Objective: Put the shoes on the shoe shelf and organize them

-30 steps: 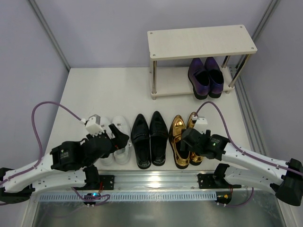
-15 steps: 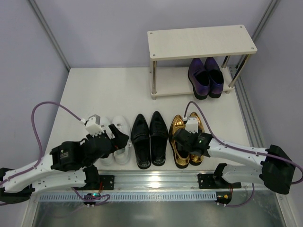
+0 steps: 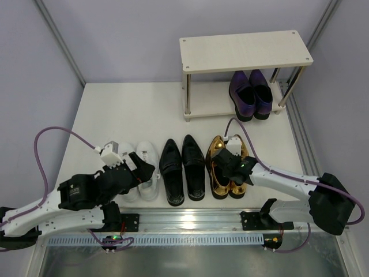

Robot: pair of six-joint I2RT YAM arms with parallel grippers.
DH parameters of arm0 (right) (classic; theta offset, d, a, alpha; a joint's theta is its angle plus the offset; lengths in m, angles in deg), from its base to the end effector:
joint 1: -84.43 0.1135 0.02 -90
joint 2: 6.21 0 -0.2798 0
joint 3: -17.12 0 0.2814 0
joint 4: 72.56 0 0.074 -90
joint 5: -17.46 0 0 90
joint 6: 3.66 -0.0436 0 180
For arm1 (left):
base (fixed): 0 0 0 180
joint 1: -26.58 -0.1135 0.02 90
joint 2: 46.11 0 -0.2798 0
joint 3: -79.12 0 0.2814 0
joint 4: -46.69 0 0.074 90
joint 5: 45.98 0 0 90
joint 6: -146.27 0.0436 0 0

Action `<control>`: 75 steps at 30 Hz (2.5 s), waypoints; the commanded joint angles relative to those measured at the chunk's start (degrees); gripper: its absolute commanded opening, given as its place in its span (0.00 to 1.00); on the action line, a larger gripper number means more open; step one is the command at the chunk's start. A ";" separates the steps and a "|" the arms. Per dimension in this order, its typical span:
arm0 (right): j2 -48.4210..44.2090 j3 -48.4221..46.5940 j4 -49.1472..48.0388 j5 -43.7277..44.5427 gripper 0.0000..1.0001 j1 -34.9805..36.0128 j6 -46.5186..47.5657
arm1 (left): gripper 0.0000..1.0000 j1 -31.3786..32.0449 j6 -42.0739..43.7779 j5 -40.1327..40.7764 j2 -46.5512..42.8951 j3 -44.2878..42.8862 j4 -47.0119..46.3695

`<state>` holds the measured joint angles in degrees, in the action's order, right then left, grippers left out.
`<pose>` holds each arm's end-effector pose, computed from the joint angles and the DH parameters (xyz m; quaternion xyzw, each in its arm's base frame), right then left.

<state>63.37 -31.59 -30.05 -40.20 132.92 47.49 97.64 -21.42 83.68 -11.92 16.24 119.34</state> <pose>0.1732 0.1605 0.1764 -0.0146 0.9367 -0.0433 0.3471 0.0629 -0.0977 0.3312 -0.1825 0.8567 -0.2702 0.3998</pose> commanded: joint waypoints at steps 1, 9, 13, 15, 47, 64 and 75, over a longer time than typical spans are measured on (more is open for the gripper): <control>-2.25 -2.79 -1.64 -1.04 0.04 -0.50 0.88 | 1.00 -0.23 -1.24 2.97 -0.09 0.38 -0.04; -14.89 -7.97 4.69 -5.87 0.04 -0.33 5.35 | 1.00 -0.23 -0.80 3.23 -0.18 0.29 -0.31; -17.20 -11.22 4.17 -7.55 0.04 -0.15 8.87 | 1.00 -0.23 -0.45 3.49 -0.01 0.38 -0.92; -16.59 -12.46 2.94 -6.50 0.04 -0.15 11.59 | 1.00 -0.23 -0.18 3.58 0.17 0.38 -1.27; 22.35 -47.53 -23.15 -13.61 0.04 -19.48 31.11 | 0.99 -0.23 -4.49 3.93 -2.99 0.38 4.26; 37.81 -62.73 -29.05 -15.02 0.04 -20.89 34.11 | 0.99 -0.23 -5.72 5.43 -4.84 -1.64 10.41; 40.29 -64.25 -29.93 -9.58 0.04 -21.95 30.51 | 0.99 -0.23 -6.33 5.69 -4.58 -1.47 10.68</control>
<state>108.94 -91.87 -46.51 -54.23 111.20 81.19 97.64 -26.12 86.52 -16.51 16.37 129.46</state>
